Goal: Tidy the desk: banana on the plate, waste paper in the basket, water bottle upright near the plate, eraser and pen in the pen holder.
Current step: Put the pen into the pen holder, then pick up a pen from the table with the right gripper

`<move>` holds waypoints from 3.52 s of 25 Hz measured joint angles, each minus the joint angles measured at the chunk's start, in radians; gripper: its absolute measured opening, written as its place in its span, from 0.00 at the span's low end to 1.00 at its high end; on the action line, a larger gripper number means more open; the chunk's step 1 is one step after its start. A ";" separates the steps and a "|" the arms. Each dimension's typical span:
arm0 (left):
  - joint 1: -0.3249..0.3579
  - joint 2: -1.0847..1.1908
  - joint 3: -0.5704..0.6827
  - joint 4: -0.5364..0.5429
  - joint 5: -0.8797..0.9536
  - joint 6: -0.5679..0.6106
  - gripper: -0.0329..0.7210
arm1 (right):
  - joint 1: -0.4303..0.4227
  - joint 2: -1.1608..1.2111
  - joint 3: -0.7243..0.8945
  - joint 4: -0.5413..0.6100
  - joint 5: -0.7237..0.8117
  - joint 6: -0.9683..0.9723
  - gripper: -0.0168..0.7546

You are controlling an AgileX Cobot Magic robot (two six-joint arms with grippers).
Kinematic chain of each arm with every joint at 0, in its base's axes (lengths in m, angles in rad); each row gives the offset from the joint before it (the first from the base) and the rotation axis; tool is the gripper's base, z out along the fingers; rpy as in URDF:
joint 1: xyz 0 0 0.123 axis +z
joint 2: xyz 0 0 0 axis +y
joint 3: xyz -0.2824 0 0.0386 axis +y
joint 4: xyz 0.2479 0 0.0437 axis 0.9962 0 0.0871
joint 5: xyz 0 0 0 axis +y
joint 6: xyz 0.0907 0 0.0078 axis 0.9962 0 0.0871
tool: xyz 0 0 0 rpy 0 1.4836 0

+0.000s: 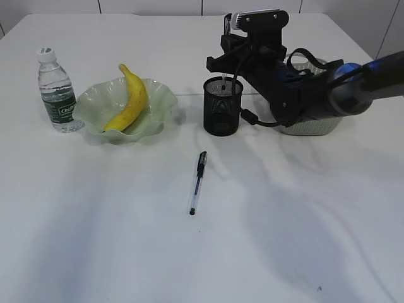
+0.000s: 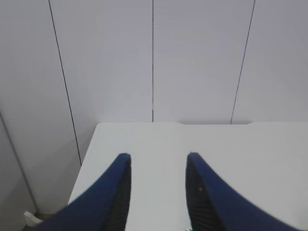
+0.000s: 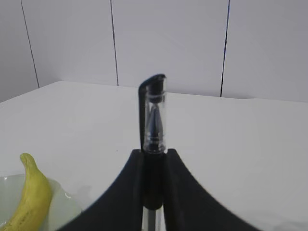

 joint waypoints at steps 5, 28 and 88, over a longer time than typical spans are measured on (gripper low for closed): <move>0.000 0.008 0.000 0.000 0.001 0.002 0.39 | 0.000 0.026 -0.018 0.000 0.005 0.000 0.10; 0.000 0.012 0.000 0.000 0.006 0.006 0.39 | 0.000 0.032 -0.018 0.000 0.012 -0.016 0.34; 0.000 0.049 0.000 0.012 -0.029 0.015 0.39 | 0.020 -0.270 -0.018 0.302 1.177 0.096 0.32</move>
